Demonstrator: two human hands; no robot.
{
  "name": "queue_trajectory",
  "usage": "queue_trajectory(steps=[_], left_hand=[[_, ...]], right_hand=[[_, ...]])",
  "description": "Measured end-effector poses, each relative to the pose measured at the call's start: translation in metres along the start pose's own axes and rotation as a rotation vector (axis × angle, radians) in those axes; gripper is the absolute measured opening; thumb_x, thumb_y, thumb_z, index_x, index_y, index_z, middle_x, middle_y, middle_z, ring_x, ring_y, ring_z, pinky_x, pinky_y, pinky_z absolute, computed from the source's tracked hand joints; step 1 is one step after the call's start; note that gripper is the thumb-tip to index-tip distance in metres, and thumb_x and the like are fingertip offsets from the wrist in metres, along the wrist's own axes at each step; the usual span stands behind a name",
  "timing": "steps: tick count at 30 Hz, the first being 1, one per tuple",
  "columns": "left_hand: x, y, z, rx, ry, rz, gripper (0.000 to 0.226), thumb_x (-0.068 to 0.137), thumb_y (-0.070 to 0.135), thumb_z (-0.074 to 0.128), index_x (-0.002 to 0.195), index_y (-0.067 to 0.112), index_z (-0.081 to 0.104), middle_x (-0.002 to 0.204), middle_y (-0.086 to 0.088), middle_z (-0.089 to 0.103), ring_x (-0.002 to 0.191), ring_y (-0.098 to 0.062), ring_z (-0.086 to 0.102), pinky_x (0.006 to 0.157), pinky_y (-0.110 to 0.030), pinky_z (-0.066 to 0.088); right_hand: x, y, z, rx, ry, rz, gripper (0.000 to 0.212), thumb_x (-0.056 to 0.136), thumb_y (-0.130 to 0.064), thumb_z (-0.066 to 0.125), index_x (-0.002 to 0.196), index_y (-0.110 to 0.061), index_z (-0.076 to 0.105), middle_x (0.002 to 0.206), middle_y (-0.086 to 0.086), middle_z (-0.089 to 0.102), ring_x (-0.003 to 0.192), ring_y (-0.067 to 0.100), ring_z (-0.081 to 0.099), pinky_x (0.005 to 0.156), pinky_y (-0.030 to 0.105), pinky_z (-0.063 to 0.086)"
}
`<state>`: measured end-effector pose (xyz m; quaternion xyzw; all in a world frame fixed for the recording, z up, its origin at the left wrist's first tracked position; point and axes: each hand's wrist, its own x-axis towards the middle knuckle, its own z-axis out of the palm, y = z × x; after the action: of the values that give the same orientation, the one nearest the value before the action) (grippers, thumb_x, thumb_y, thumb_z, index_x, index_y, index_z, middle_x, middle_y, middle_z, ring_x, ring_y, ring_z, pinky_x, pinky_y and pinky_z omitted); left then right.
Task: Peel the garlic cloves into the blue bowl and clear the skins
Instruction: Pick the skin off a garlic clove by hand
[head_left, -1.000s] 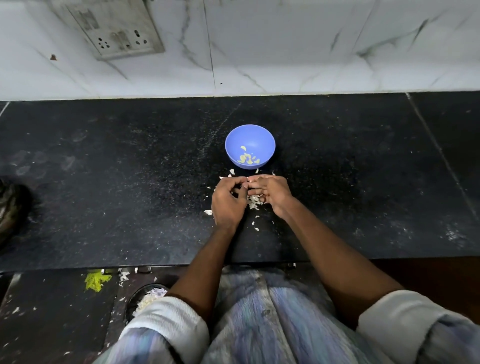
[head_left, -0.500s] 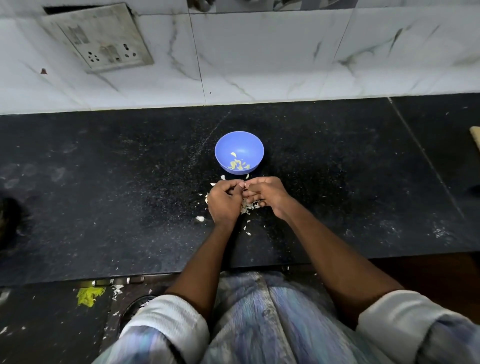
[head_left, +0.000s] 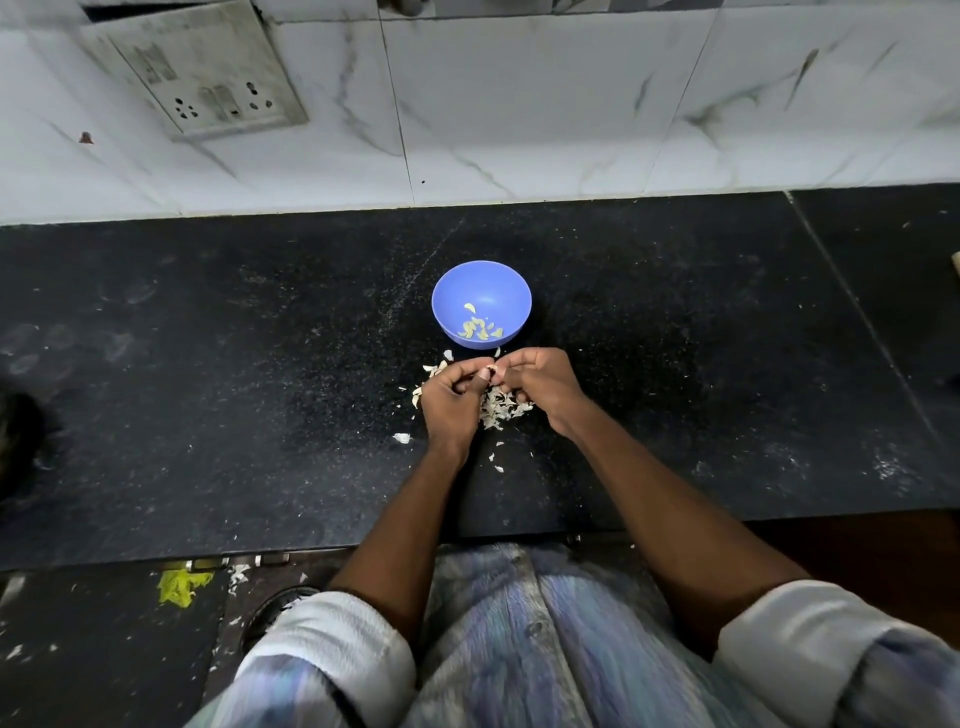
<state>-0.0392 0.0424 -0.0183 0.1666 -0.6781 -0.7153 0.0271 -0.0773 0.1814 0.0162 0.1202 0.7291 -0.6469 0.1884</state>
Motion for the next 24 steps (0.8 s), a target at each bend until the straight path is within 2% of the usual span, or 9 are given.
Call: queue_trajectory(steps=[5, 10, 13, 16, 21, 24], left_hand=[[-0.0012, 0.0028, 0.0024, 0.050, 0.006, 0.056, 0.012, 0.094, 0.007, 0.078, 0.103, 0.013, 0.082, 0.092, -0.001, 0.082, 0.084, -0.025, 0.077, 0.083, -0.044, 0.063], [0.0000, -0.0028, 0.0019, 0.164, 0.020, 0.132, 0.011, 0.087, 0.018, 0.086, 0.097, 0.017, 0.083, 0.091, 0.004, 0.081, 0.079, -0.034, 0.074, 0.078, -0.049, 0.064], [-0.0005, -0.0027, 0.0030, 0.186, 0.045, 0.157, 0.008, 0.089, 0.015, 0.084, 0.096, 0.017, 0.083, 0.090, 0.005, 0.081, 0.078, -0.026, 0.076, 0.079, -0.048, 0.064], [-0.0015, -0.0006, 0.0040, 0.152, 0.077, 0.104, 0.008, 0.092, 0.008, 0.078, 0.097, 0.012, 0.083, 0.088, 0.003, 0.081, 0.081, -0.020, 0.078, 0.082, -0.045, 0.064], [-0.0011, 0.0003, 0.0044, 0.075, 0.101, 0.038, 0.008, 0.094, 0.009, 0.077, 0.100, 0.009, 0.082, 0.090, -0.002, 0.082, 0.086, -0.028, 0.079, 0.085, -0.043, 0.064], [-0.0016, 0.0023, 0.0052, 0.104, 0.135, 0.022, 0.008, 0.093, 0.009, 0.077, 0.097, 0.011, 0.084, 0.088, 0.001, 0.082, 0.082, -0.017, 0.078, 0.084, -0.038, 0.064]], right_hand=[[0.0023, 0.0027, -0.0017, -0.020, 0.005, -0.006, 0.006, 0.089, 0.000, 0.070, 0.091, -0.004, 0.075, 0.076, 0.007, 0.074, 0.063, 0.009, 0.061, 0.055, 0.022, 0.045], [0.0037, 0.0054, -0.0016, -0.046, -0.039, 0.029, 0.016, 0.083, 0.007, 0.065, 0.097, 0.009, 0.072, 0.073, 0.011, 0.066, 0.062, 0.011, 0.055, 0.053, 0.022, 0.043], [0.0054, 0.0070, -0.0020, -0.072, -0.041, 0.034, 0.013, 0.085, 0.004, 0.066, 0.096, 0.007, 0.072, 0.068, 0.006, 0.067, 0.062, 0.012, 0.055, 0.052, 0.021, 0.043], [0.0051, 0.0040, -0.0027, -0.046, -0.059, 0.024, 0.012, 0.085, 0.005, 0.067, 0.095, 0.007, 0.072, 0.072, 0.010, 0.071, 0.063, 0.012, 0.058, 0.053, 0.022, 0.045], [0.0019, -0.0012, -0.0052, 0.031, -0.071, 0.000, 0.010, 0.087, 0.004, 0.071, 0.097, 0.005, 0.074, 0.078, 0.014, 0.074, 0.064, 0.011, 0.062, 0.057, 0.021, 0.048], [0.0008, -0.0026, -0.0062, 0.036, -0.046, -0.009, 0.010, 0.087, 0.008, 0.068, 0.095, 0.005, 0.074, 0.081, 0.018, 0.075, 0.063, 0.013, 0.062, 0.056, 0.021, 0.048]])
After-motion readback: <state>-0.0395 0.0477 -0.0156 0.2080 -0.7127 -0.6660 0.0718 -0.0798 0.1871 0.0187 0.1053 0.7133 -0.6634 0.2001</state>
